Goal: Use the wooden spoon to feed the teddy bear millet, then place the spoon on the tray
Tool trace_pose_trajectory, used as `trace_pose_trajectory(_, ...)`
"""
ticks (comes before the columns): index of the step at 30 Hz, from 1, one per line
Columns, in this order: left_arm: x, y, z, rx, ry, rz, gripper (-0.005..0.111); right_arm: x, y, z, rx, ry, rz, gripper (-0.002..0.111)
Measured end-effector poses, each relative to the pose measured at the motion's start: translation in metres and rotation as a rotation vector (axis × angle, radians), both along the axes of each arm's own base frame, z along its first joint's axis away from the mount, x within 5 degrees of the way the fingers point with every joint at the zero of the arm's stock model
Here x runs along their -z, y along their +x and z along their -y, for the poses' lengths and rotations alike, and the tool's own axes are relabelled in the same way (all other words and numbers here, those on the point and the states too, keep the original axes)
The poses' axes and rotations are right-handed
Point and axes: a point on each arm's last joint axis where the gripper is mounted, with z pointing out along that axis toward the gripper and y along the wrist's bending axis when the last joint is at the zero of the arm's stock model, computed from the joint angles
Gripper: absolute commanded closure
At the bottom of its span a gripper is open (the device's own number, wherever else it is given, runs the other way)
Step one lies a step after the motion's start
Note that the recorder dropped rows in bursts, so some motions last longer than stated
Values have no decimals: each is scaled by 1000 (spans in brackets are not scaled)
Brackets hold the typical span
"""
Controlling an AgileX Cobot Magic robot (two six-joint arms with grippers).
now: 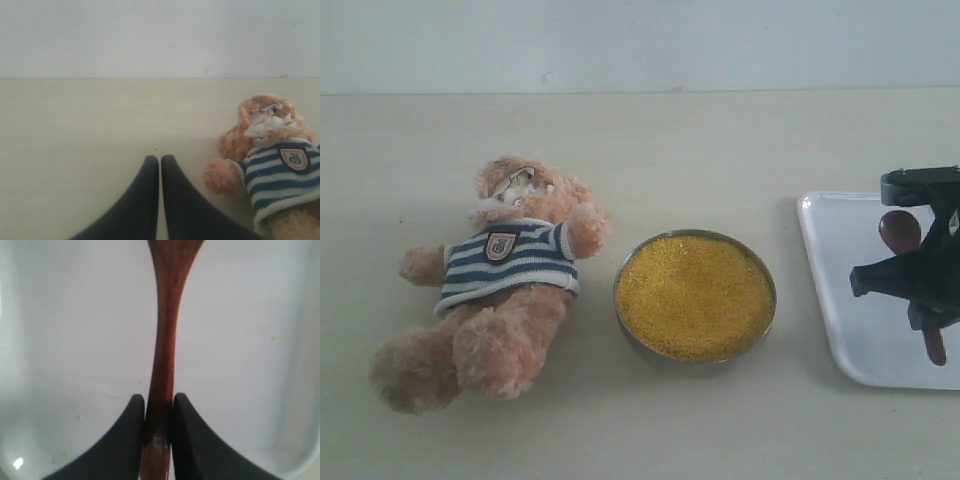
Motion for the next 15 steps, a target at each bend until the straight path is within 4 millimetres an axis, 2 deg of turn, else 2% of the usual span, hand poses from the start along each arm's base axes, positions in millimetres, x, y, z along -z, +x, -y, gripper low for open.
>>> trace_pose_trajectory(9, 0, 0, 0, 0, 0, 0, 103, -47, -13, 2, -111, -31, 37, 108)
trace_pose_trajectory(15, 0, 0, 0, 0, 0, 0, 103, -79, -23, -31, -304, -24, 90, 108)
